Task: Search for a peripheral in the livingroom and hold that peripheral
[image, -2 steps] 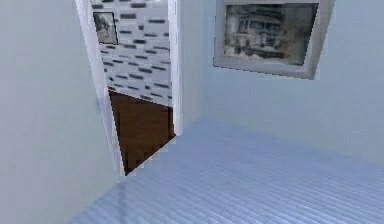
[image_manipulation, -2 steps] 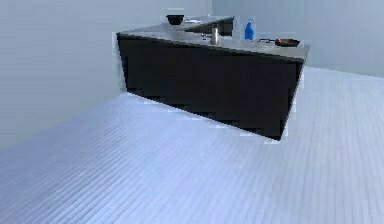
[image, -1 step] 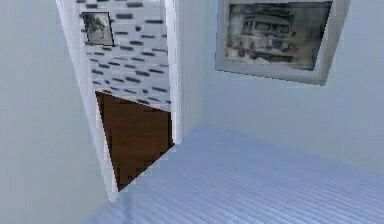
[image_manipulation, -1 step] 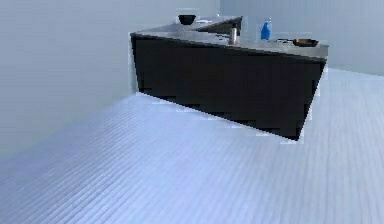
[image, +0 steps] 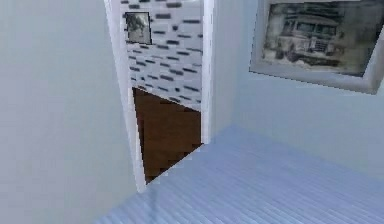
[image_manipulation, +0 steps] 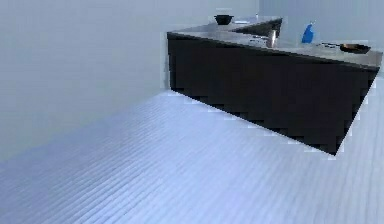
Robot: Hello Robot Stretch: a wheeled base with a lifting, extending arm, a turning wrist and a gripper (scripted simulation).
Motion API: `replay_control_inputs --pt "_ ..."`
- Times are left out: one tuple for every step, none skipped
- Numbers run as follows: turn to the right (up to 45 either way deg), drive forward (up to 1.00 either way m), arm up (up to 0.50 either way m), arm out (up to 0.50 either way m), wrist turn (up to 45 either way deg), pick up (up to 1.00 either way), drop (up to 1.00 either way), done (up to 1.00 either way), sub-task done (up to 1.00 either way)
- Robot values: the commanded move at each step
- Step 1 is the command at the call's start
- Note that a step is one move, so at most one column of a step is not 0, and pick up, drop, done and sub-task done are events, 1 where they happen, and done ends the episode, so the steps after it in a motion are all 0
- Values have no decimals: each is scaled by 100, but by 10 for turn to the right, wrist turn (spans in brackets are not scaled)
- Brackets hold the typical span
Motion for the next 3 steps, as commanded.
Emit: replay_control_inputs --pt "0 100 0 0 0 0 0 0 0" --pt "-30 0 0 0 0 0 0 0 0" --pt "450 0 0 0 0 0 0 0 0"
